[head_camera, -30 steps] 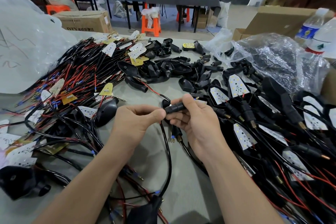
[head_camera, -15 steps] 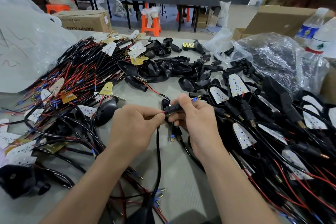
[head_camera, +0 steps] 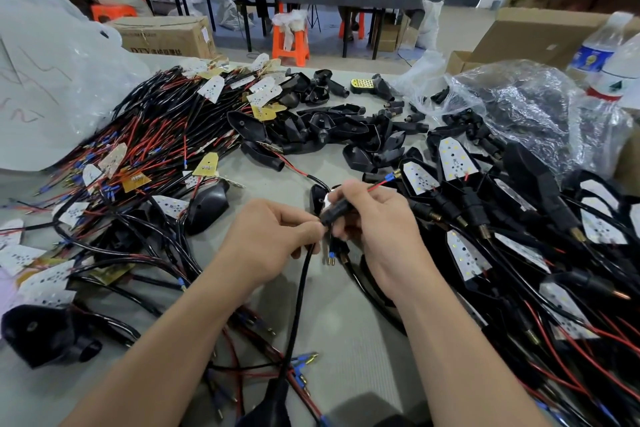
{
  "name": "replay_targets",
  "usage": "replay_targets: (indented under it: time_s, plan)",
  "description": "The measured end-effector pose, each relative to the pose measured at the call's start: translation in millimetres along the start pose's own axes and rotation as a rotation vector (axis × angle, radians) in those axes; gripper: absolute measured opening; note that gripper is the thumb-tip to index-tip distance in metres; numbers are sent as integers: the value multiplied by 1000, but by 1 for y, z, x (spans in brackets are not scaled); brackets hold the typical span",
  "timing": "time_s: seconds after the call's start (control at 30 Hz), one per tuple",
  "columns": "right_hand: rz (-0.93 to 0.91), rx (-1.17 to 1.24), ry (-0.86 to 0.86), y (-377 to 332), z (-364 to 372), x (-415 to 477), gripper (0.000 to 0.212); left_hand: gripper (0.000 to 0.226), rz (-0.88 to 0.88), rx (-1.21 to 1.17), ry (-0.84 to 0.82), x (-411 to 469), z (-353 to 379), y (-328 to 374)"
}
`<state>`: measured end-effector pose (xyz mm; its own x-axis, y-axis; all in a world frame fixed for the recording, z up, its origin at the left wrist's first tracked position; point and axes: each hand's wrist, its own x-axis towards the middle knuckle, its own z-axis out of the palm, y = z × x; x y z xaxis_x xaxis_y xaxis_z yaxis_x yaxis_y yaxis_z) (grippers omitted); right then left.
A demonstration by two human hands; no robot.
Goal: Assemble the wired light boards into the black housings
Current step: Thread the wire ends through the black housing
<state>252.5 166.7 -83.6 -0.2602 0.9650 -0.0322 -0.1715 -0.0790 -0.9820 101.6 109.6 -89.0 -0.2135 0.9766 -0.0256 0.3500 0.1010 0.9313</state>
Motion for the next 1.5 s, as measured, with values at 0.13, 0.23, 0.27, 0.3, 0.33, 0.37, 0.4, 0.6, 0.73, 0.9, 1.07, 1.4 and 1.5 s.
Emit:
replay_targets:
  time_s: [0.13, 0.23, 0.27, 0.3, 0.33, 0.37, 0.4, 0.6, 0.73, 0.9, 1.07, 1.4, 1.5]
  plan:
    - [0, -54, -60, -3, 2, -2, 44, 18, 12, -63, 87, -2, 1, 0]
    - [21, -22, -34, -2, 1, -2, 47, 18, 39, -145, 34, -3, 6, 1]
    - [27, -28, -37, -1, 2, -2, 46, 18, 52, -150, 13, -3, 8, 1]
    - [29, -30, -47, -1, 3, -4, 44, 19, 64, -151, -4, -3, 10, 1]
    - [30, -25, -58, 0, 5, -5, 43, 19, 71, -154, -15, -3, 11, 1]
    - [31, -16, -63, 0, 5, -6, 45, 19, 74, -158, -10, -3, 10, 1]
    - [34, -4, -59, -1, 5, -7, 48, 18, 74, -155, 3, -3, 9, 1]
    - [-138, -98, 127, -5, 0, -3, 54, 30, -40, -331, -280, -11, 6, 15]
    - [-214, 45, 322, -18, -14, 6, 64, 37, -133, -480, -622, -18, -8, 14]
    - [-229, 243, 413, -28, -32, 8, 65, 35, -90, -285, -709, -18, -25, 10]
    - [-310, 540, 476, -38, -31, 2, 52, 34, -156, -275, -749, -14, -50, 7]
    - [-98, -189, -259, -16, -1, -17, 12, 30, -88, -401, -377, -7, -27, 4]
    - [-120, -196, -125, -11, 8, -15, 14, 36, -72, -332, -305, -5, -21, 1]
